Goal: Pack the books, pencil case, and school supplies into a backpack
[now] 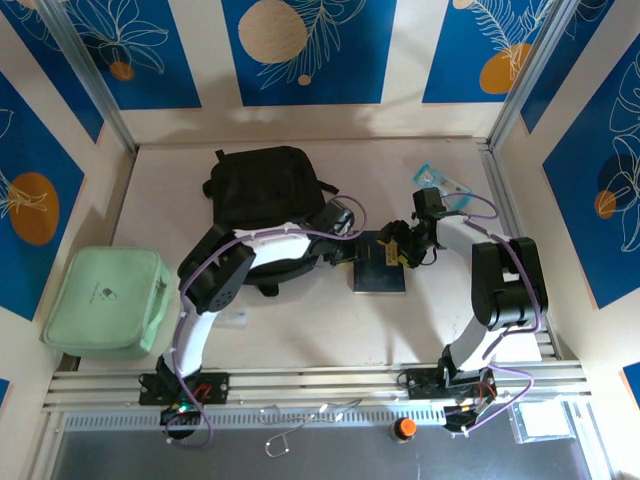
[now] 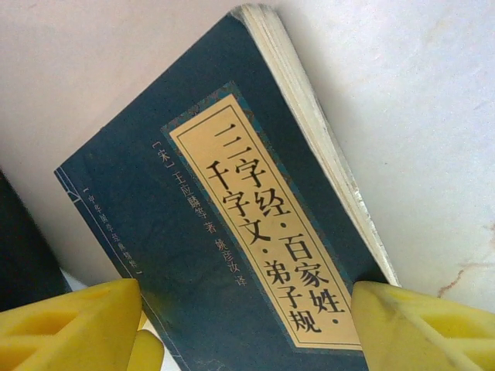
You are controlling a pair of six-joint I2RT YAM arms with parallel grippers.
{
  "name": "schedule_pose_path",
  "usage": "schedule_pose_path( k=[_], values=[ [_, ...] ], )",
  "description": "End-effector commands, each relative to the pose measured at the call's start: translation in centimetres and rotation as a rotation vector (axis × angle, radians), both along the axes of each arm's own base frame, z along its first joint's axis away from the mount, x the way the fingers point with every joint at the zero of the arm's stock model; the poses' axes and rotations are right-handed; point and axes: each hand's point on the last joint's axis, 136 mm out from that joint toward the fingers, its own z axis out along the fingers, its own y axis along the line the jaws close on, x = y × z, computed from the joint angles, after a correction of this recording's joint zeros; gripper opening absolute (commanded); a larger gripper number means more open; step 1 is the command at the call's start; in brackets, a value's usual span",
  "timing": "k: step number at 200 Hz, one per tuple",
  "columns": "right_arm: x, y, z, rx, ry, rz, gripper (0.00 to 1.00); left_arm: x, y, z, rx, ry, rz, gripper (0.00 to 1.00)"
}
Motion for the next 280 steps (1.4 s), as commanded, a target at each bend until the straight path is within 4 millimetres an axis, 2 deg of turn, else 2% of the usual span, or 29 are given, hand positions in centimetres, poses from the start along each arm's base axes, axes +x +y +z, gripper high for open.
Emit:
schedule_pose_path(
  k=[1, 49, 76, 116, 157, 170, 185, 226, 280],
  values=[
    [-2.6, -0.4, -1.9, -0.001, 0.113, -0.019, 0.74, -0.5, -0.9, -0.8, -0.015, 0.044, -0.013, 0.48],
    [-2.2, 0.4, -1.5, 0.108, 0.097, -0.02, 0.74, -1.4, -2.4, -0.9, -0.1, 0.108, -0.049, 0.5],
    [-2.0, 0.7, -1.5, 0.171, 0.103, -0.034, 0.73, -1.9, -4.2, 1.0, -0.21, 0.102, -0.137, 0.52],
    [-2.3, 1.4, -2.3, 0.237, 0.13, -0.055, 0.71, -1.9, -5.2, 4.7, -0.303, 0.034, -0.199, 0.52],
    [-2.3, 1.2, -2.4, 0.232, 0.129, -0.086, 0.69, -1.8, -5.6, 8.1, -0.386, -0.017, -0.2, 0.43],
    [-2.4, 1.1, -2.5, 0.231, 0.131, -0.09, 0.69, -1.8, -5.4, 8.6, -0.397, -0.028, -0.193, 0.42],
    [-2.4, 1.0, -2.4, 0.227, 0.127, -0.091, 0.68, -1.6, -4.9, 8.3, -0.372, -0.037, -0.175, 0.41],
    [-2.4, 0.8, -2.2, 0.212, 0.114, -0.095, 0.68, -1.1, -2.6, 5.5, -0.23, -0.018, -0.109, 0.34],
    [-2.3, 0.3, -1.8, 0.189, 0.096, -0.104, 0.68, -0.4, -1.1, 5.4, -0.19, -0.032, -0.068, 0.21]
  ],
)
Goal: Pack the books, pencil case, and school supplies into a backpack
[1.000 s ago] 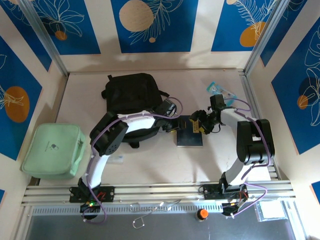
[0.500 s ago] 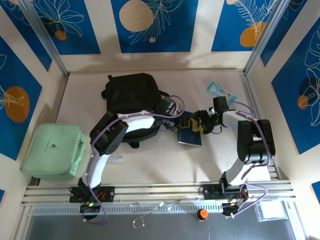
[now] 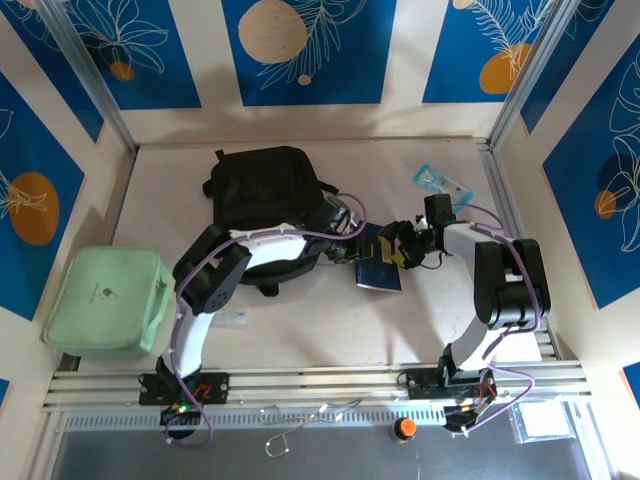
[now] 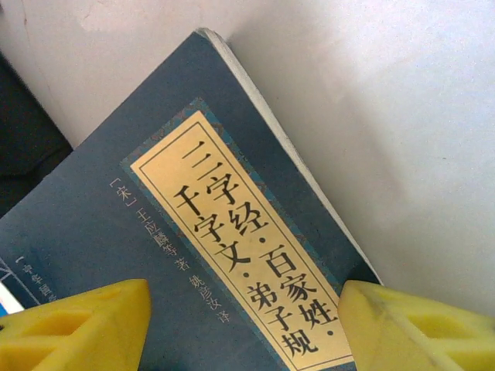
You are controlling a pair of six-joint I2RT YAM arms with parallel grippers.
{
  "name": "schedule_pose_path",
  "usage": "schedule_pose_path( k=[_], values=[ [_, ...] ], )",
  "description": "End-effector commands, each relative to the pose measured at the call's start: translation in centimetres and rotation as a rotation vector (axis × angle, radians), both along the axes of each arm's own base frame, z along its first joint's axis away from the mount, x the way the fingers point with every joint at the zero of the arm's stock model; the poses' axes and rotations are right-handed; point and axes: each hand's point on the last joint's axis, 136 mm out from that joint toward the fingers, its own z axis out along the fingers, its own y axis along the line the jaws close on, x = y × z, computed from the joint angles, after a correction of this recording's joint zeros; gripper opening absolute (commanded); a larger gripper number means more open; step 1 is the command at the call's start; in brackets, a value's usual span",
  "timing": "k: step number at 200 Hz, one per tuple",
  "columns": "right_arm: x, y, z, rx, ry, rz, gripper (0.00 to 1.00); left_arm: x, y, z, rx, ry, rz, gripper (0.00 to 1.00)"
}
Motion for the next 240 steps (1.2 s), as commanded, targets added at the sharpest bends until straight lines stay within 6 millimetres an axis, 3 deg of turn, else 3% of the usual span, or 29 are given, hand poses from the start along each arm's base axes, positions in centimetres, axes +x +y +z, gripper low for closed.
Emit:
schedule_pose_path(
  k=[1, 47, 82, 106, 150, 171, 212, 240],
  values=[
    [-2.8, -0.6, -2.1, -0.043, 0.113, -0.013, 0.68, 0.7, 0.8, 2.7, -0.009, -0.063, 0.014, 0.2],
    [-2.4, -0.8, -0.9, -0.009, 0.047, -0.021, 0.68, 1.4, 1.5, 4.2, -0.023, -0.09, 0.025, 0.0],
    [-1.6, -0.7, 2.3, 0.061, -0.127, -0.03, 0.71, 2.6, 3.2, 7.2, -0.048, -0.142, 0.049, 0.0],
    [-1.2, -0.2, 4.9, 0.122, -0.251, -0.007, 0.76, 4.1, 5.5, 10.1, -0.091, -0.187, 0.107, 0.0],
    [-1.5, 2.1, 9.5, 0.271, -0.425, 0.054, 0.87, 6.7, 10.2, 15.4, -0.248, -0.253, 0.274, 0.0],
    [-1.8, 3.7, 11.4, 0.314, -0.492, 0.077, 0.91, 7.5, 11.6, 16.9, -0.329, -0.252, 0.35, 0.0],
    [-2.2, 7.3, 14.6, 0.397, -0.575, 0.114, 0.94, 8.1, 11.6, 19.2, -0.517, -0.224, 0.418, 0.0],
    [-1.7, 9.1, 15.6, 0.442, -0.59, 0.088, 0.94, 8.4, 11.4, 19.3, -0.606, -0.19, 0.45, 0.0]
  ],
)
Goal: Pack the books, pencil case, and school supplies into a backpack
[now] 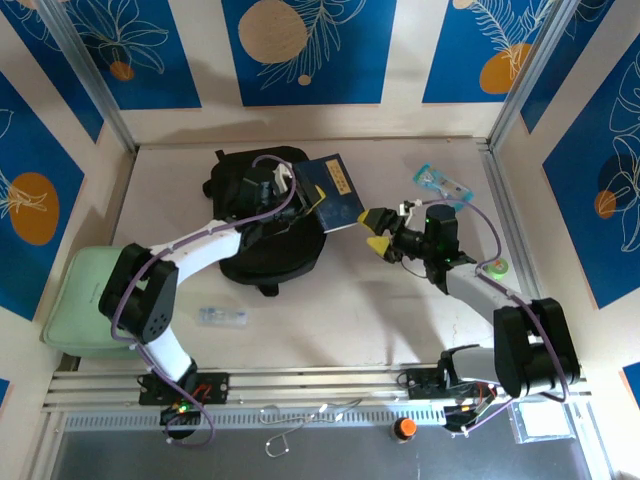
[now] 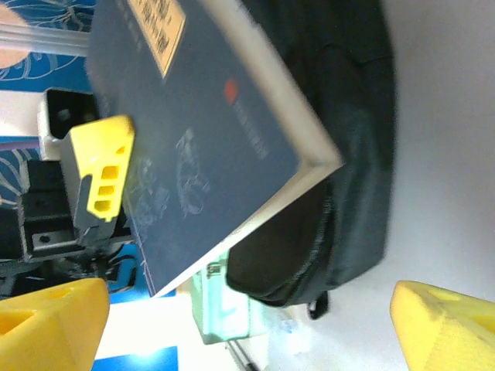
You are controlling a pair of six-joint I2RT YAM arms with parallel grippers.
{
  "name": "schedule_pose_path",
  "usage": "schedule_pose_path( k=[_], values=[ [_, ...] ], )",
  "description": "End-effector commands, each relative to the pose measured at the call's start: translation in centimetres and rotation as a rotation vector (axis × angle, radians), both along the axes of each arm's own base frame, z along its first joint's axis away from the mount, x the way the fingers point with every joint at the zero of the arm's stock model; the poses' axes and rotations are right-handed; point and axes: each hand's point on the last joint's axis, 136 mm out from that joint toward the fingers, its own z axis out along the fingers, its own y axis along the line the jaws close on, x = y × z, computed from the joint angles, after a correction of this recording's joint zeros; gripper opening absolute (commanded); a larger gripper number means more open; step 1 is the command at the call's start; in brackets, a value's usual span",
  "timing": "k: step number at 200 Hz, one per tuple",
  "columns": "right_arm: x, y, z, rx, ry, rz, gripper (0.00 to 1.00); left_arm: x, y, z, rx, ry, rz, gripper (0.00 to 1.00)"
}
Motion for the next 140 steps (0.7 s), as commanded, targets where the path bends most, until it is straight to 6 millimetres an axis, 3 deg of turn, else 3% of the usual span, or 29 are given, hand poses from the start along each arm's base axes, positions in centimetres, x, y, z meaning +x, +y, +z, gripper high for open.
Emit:
schedule_pose_path(
  k=[1, 43, 74, 114, 140],
  values=[
    [0.7, 1.1, 2.0, 0.079, -0.036, -0.03, 0.94, 0.6, -0.6, 4.0, -0.183, -0.067, 0.014, 0.0],
    [2.4, 2.3, 2.9, 0.174, -0.036, -0.059, 0.89, 0.5, -0.9, 3.0, -0.217, -0.033, 0.023, 0.0],
    [3.2, 4.0, 3.1, 0.2, -0.025, -0.038, 0.79, 0.4, -0.9, 2.6, -0.22, -0.02, 0.021, 0.0],
    [4.0, 4.8, 4.7, 0.243, -0.095, -0.038, 0.62, 0.3, -0.8, 2.0, -0.209, -0.009, 0.027, 0.0],
    [4.1, 4.7, 4.9, 0.233, -0.104, -0.047, 0.38, 0.2, -0.6, 1.9, -0.193, -0.011, 0.024, 0.0]
  ],
)
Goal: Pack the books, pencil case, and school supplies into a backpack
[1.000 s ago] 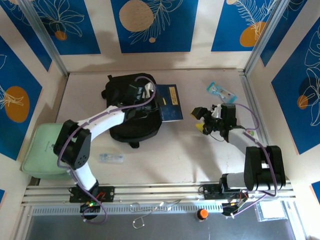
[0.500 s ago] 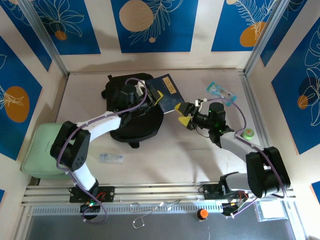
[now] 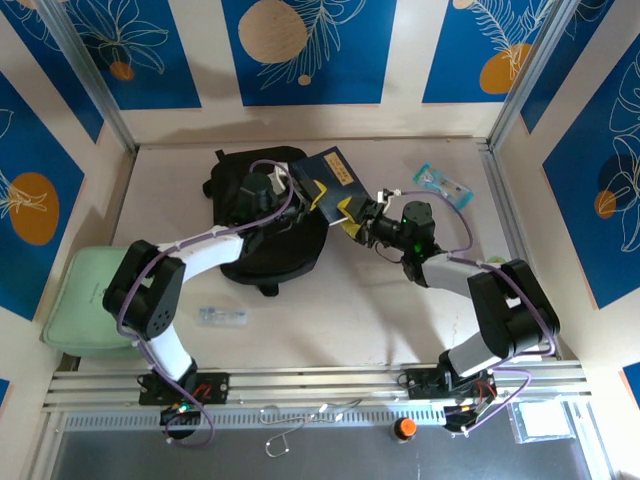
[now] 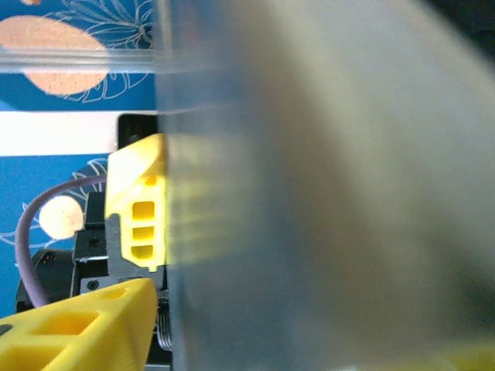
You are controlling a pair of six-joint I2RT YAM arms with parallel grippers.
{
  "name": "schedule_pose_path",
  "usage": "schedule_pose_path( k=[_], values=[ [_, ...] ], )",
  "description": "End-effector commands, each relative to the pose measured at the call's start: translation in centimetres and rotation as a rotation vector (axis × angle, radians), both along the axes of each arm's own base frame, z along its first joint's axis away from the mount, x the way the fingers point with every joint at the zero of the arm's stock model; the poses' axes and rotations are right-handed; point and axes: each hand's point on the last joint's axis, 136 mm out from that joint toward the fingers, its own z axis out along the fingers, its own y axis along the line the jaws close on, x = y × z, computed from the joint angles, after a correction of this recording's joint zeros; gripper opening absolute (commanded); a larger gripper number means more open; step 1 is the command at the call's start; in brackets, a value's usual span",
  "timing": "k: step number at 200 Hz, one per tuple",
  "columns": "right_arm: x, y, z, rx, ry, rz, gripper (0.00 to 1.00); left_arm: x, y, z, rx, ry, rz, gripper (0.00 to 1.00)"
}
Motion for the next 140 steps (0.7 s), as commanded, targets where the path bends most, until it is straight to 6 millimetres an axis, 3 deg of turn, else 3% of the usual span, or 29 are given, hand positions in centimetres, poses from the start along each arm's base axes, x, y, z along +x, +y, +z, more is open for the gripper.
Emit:
schedule_pose_path(
  k=[1, 32, 50, 69, 112, 140],
  values=[
    [0.7, 0.0, 2.1, 0.024, -0.065, -0.026, 0.37, -0.2, -0.2, 1.1, -0.017, -0.052, -0.012, 0.01],
    [0.6, -1.1, 0.6, -0.076, -0.023, -0.065, 0.12, -0.9, 0.6, 0.0, 0.07, -0.057, -0.024, 0.25],
    [0.3, -2.3, -0.3, -0.163, -0.01, -0.099, 0.07, -1.5, 2.3, -1.7, 0.184, -0.043, -0.012, 0.43],
    [0.0, -4.1, -1.3, -0.246, 0.012, -0.137, 0.05, -2.4, 4.2, -4.3, 0.37, -0.03, -0.034, 0.56],
    [-0.9, -8.0, -2.7, -0.365, 0.038, -0.207, 0.06, -5.3, 9.2, -10.5, 0.832, 0.03, -0.137, 0.68],
    [-1.4, -9.8, -2.7, -0.431, 0.032, -0.251, 0.06, -6.2, 8.2, -12.2, 0.832, 0.044, -0.23, 0.69]
  ],
)
